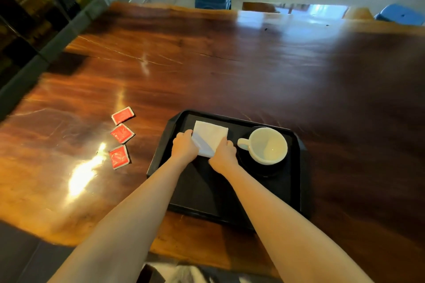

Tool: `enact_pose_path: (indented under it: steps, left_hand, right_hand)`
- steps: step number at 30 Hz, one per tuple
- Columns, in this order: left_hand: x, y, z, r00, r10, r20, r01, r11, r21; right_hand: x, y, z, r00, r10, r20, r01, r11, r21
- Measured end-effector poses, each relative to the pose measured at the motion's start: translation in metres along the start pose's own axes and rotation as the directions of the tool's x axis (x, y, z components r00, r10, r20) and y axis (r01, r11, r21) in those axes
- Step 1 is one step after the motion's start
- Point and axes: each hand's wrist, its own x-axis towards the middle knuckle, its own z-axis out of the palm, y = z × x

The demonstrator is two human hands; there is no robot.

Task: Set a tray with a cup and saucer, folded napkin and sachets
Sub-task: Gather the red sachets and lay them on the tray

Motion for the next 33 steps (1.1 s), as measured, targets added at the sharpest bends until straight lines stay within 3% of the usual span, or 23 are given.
enact_pose_path:
  steps: [6, 12, 18, 22, 27, 33]
  left_hand:
    - [-0.024, -0.013, -0.050, 0.999, 0.046, 0.027, -0.047, 0.999, 0.028]
    - [-0.047, -0.081, -0.109, 0.995, -0.088, -0.051, 0.087, 0.996, -0.026]
    - [-0.055, -0.165, -0.132, 0.968, -0.217, -0.123, 0.207, 0.975, -0.085]
    - [-0.042, -0.198, -0.131, 0.954, -0.285, -0.098, 0.266, 0.949, -0.170]
    - [-0.014, -0.221, -0.127, 0.959, -0.271, -0.080, 0.243, 0.936, -0.255]
    - [0.010, -0.234, -0.124, 0.948, -0.317, -0.005, 0.269, 0.811, -0.520]
  right_hand:
    - [-0.014, -0.027, -0.016, 0.980, -0.199, 0.031, 0.201, 0.958, -0.204]
    - [-0.023, -0.086, -0.011, 0.916, -0.381, 0.121, 0.399, 0.854, -0.333]
    - [-0.029, -0.143, 0.036, 0.865, -0.472, 0.171, 0.502, 0.818, -0.280]
    - [-0.022, -0.169, 0.077, 0.868, -0.460, 0.187, 0.496, 0.829, -0.259]
    - [-0.006, -0.187, 0.128, 0.912, -0.362, 0.191, 0.400, 0.889, -0.223]
    - [-0.002, -0.196, 0.174, 0.985, -0.173, 0.009, 0.173, 0.978, -0.118]
